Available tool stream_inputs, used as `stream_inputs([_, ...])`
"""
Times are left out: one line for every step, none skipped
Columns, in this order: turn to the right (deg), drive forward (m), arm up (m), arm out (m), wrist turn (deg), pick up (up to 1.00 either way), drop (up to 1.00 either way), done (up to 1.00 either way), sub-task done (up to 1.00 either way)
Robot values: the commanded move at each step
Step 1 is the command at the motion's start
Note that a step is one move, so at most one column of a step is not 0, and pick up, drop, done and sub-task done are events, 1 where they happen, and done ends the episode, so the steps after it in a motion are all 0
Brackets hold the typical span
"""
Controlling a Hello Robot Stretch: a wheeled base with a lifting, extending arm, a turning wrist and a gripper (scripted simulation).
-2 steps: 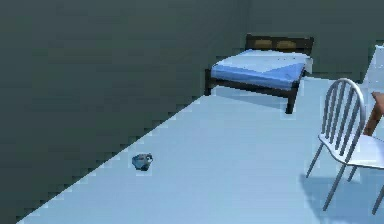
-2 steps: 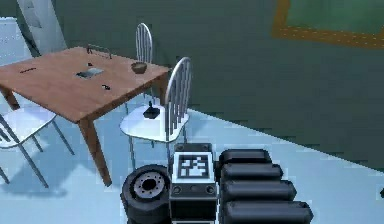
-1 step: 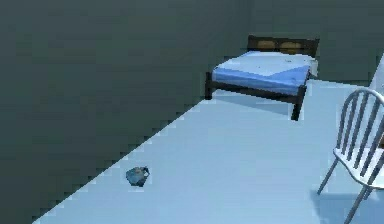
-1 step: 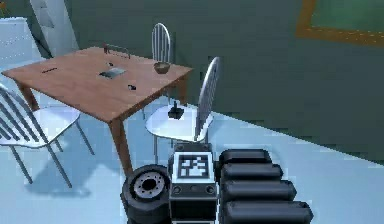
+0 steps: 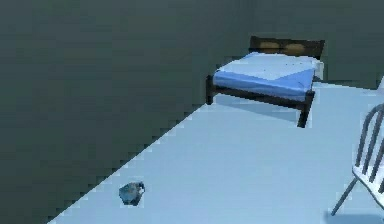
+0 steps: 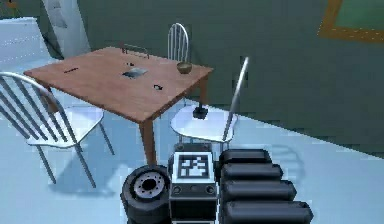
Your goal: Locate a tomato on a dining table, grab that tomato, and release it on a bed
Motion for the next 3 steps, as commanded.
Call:
stream_inputs([30.0,0.0,0.0,0.0,0.0,0.0,0.0,0.0,0.0])
stream_inputs([0.0,1.0,0.0,0.0,0.0,0.0,0.0,0.0,0.0])
stream_inputs([6.0,0.0,0.0,0.0,0.0,0.0,0.0,0.0,0.0])
